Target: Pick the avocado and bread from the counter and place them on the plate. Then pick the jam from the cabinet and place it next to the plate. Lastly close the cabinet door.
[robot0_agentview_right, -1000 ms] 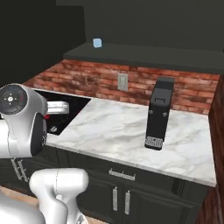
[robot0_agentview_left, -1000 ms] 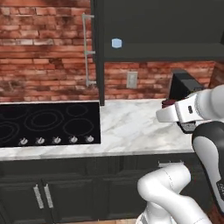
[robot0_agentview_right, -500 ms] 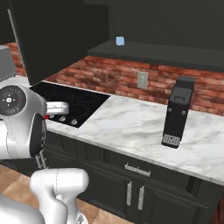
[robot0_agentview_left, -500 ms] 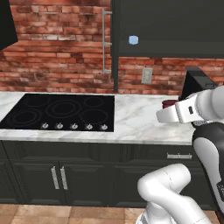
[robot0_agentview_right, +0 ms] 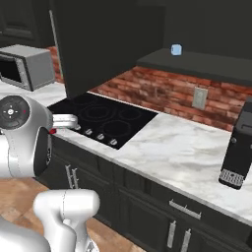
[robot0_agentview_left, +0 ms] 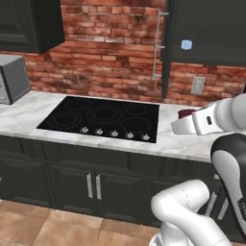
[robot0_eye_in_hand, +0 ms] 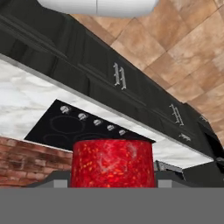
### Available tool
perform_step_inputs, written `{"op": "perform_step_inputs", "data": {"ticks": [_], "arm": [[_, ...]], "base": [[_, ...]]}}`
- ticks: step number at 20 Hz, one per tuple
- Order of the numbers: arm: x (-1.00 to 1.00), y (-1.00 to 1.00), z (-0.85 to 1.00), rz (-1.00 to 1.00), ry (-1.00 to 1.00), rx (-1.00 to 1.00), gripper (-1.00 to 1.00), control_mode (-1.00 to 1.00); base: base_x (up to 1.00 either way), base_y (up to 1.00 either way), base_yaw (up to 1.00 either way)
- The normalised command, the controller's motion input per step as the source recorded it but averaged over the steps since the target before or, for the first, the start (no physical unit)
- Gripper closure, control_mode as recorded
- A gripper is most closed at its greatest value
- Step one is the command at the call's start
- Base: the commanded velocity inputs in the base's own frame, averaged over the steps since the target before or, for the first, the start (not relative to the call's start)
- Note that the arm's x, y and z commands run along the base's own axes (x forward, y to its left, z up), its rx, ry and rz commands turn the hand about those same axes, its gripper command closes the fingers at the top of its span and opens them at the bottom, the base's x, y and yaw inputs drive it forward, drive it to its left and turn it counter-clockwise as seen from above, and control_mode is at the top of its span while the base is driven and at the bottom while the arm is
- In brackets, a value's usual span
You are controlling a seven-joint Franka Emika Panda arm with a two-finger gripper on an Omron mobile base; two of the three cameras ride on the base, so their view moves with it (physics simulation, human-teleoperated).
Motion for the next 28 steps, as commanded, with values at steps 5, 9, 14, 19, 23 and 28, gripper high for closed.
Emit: {"op": "perform_step_inputs", "data": {"ticks": [5,9,14,19,23,28], "arm": [[0.00,0.00,0.00,0.00,0.00,0.00,1.00,1.00],[0.00,0.00,0.00,0.00,0.00,0.00,1.00,1.00],[0.00,0.00,0.00,0.00,0.00,0.00,1.00,1.00],[0.00,0.00,0.00,0.00,0.00,0.00,1.00,1.00],[0.00,0.00,0.00,0.00,0.00,0.00,1.00,1.00],[0.00,0.00,0.00,0.00,0.00,0.00,1.00,1.00]], "base": [[-0.08,0.53,0.32],[-0.09,0.56,0.30],[-0.14,0.61,0.28],[-0.06,0.60,0.25],[0.00,0.54,0.29],[0.07,0.45,0.30]]}}
